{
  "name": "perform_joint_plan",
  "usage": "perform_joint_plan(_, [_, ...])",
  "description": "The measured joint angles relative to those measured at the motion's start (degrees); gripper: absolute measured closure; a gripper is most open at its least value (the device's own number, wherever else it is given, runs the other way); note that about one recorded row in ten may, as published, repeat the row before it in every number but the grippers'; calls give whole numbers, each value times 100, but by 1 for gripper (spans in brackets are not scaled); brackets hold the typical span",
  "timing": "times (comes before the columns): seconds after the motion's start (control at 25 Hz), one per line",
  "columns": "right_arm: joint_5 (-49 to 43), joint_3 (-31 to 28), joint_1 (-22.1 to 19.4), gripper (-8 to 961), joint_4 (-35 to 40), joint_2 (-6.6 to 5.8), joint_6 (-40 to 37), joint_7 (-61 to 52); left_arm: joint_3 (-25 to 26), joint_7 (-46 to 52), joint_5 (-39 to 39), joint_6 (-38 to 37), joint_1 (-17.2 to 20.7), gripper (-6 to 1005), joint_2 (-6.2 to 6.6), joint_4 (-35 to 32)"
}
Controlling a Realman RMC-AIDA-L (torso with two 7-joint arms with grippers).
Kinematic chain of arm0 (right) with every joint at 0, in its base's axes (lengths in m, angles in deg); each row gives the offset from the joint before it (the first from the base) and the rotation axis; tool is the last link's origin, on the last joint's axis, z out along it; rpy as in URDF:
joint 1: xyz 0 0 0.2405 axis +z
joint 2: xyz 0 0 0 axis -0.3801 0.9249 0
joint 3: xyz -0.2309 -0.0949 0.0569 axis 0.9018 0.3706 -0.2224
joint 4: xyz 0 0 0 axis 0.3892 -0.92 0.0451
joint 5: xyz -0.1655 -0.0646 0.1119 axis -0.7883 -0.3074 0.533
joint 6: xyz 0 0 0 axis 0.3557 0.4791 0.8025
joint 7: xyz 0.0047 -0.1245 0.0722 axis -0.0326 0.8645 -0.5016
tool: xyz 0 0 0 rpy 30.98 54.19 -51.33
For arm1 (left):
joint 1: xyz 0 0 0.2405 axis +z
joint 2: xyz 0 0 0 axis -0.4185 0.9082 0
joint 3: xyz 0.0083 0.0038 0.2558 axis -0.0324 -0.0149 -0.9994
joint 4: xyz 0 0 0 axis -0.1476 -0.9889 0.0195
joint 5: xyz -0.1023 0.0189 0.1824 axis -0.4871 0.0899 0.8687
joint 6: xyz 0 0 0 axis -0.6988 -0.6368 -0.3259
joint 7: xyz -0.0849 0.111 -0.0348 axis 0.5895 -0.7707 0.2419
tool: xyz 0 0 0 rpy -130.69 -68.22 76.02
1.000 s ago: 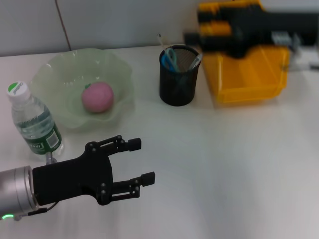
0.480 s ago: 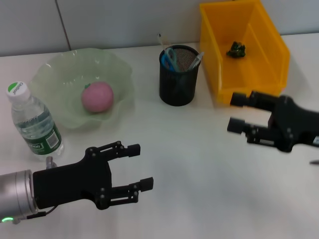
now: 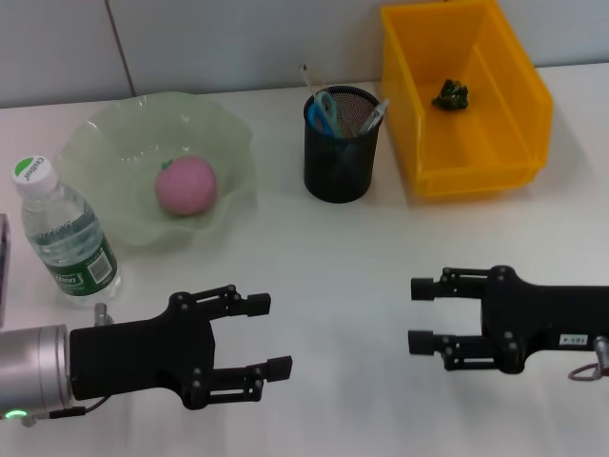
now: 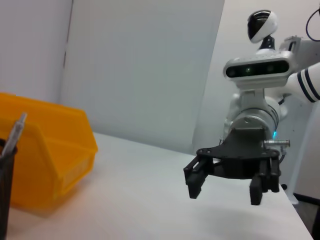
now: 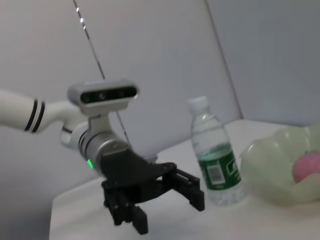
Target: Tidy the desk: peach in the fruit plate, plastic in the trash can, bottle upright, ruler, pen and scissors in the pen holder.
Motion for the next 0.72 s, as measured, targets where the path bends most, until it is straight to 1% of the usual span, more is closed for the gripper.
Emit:
perform_joint_plan(0.04, [-31,-1,3,247,1,8,4,34,0,0,0,0,0,213,0,0])
perform_joint_plan(0.08, [-43,-4,3,247,1,17,4,80,2,30,18,15,-91,213,52,157])
perform_joint_plan(0.16, [-47,-14,-13,247,0,39,7,187,3,55,20,17,-111,213,81,197])
perform_joint_plan(0.24, [-50,-42,-47,248,-5,93,71,390,4,145,24,24,-131,213,144,212])
perform_joint_plan(0.36, [-51,-29,-43,248,-16,114,142,427,4,196,25,27,-140,213,172,213])
perform_joint_plan(0.56, [-54,-15,-13,249,-26,116,152,429,-8,228,30,20,-146,213,225,213])
perform_joint_plan(0.72, [-57,-36,-4,250,-20,115,152,427,3,228,33,0,-148,213,232,213])
